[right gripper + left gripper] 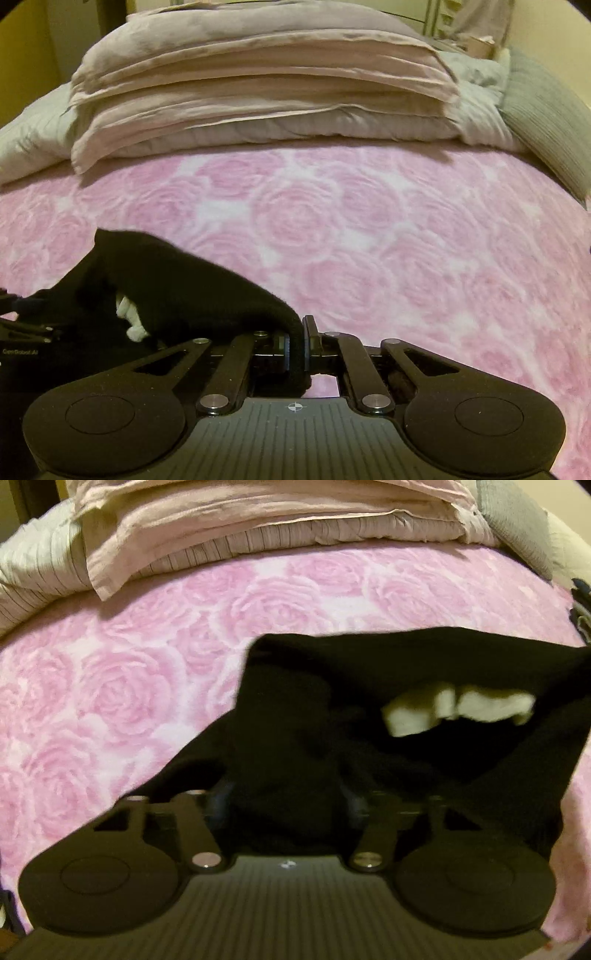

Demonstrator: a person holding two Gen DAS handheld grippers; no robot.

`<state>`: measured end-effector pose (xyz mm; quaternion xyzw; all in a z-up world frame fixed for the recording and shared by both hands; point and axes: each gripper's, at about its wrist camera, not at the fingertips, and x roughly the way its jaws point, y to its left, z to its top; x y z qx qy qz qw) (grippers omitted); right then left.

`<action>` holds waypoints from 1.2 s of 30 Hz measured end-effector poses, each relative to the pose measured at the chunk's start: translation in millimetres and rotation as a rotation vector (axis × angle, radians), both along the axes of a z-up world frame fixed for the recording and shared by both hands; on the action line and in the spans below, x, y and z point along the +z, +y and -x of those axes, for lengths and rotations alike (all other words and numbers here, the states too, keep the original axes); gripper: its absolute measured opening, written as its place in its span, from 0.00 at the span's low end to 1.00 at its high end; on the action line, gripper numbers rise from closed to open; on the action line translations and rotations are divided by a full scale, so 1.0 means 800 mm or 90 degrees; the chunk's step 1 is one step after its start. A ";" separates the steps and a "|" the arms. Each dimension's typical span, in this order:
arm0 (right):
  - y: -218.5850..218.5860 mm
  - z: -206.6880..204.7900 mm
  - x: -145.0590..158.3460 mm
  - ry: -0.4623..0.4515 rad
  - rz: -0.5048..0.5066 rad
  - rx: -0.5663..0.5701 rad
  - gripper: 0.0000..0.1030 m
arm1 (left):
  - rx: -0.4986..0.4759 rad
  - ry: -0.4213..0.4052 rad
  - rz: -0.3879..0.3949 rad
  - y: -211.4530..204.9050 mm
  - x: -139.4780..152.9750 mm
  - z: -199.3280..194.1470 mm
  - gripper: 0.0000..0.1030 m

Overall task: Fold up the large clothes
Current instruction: 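Lift the black sweater with both grippers and carry it across the bed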

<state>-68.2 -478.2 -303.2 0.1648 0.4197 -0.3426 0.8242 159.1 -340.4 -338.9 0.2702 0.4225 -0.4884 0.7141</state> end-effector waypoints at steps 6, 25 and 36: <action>-0.019 0.067 0.018 -0.034 -0.026 -0.045 0.02 | -0.017 -0.030 0.018 0.006 0.054 0.011 0.10; 0.064 0.268 0.338 -0.201 0.155 -0.050 0.01 | -0.084 -0.189 0.223 0.166 0.387 0.127 0.07; 0.218 0.374 0.461 -0.226 0.287 -0.109 0.01 | -0.132 -0.189 0.336 0.303 0.489 0.181 0.07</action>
